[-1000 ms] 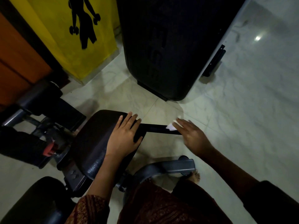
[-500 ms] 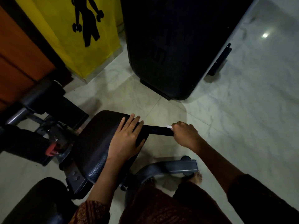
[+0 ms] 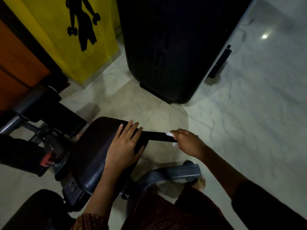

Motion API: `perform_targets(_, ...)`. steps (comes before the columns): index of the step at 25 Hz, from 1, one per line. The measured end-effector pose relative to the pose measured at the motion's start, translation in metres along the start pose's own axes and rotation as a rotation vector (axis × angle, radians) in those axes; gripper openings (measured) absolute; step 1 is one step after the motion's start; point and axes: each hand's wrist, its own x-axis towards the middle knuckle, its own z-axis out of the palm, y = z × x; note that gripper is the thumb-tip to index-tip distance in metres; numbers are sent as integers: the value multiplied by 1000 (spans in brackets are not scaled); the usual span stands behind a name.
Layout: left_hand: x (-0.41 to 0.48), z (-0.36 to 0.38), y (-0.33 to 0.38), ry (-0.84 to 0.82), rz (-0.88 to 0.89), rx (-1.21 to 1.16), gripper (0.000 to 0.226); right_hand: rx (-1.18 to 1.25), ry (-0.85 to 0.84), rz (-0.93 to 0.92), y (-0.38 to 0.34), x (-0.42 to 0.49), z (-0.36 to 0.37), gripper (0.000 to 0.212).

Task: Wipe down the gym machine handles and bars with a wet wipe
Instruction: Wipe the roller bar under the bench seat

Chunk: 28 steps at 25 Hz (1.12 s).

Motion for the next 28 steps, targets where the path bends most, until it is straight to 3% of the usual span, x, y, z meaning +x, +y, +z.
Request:
perform_targets(2, 0, 0, 0, -8, 0, 2, 55, -57, 148, 49, 13, -29, -1, 59)
perform_targets(5, 0, -1, 0, -20, -3, 11, 56, -135, 195, 281, 10, -58, -15, 45)
perform_targets(6, 0, -1, 1, -22, -3, 13, 56, -175, 263, 277, 3, -59, -18, 41)
perform_targets(9, 1, -2, 1, -21, -5, 8, 56, -297, 493, 10, -25, -34, -1, 39)
perform_targets(13, 1, -4, 2, -36, -11, 6, 56, -361, 286, -287, -49, 16, 32, 56)
perform_targets(16, 0, -3, 1, -40, -10, 1, 57, -407, 247, -310, -24, 3, 26, 58)
perform_targets(23, 0, -2, 1, -30, -20, -2, 57, -412, 456, -80, 31, -77, 9, 52)
perform_targets(26, 1, -3, 2, -29, -17, 10, 57, -442, 613, -205, 9, -70, 8, 55)
perform_targets(28, 1, -3, 2, -34, -12, 8, 57, -535, 572, -382, -15, -39, 19, 50)
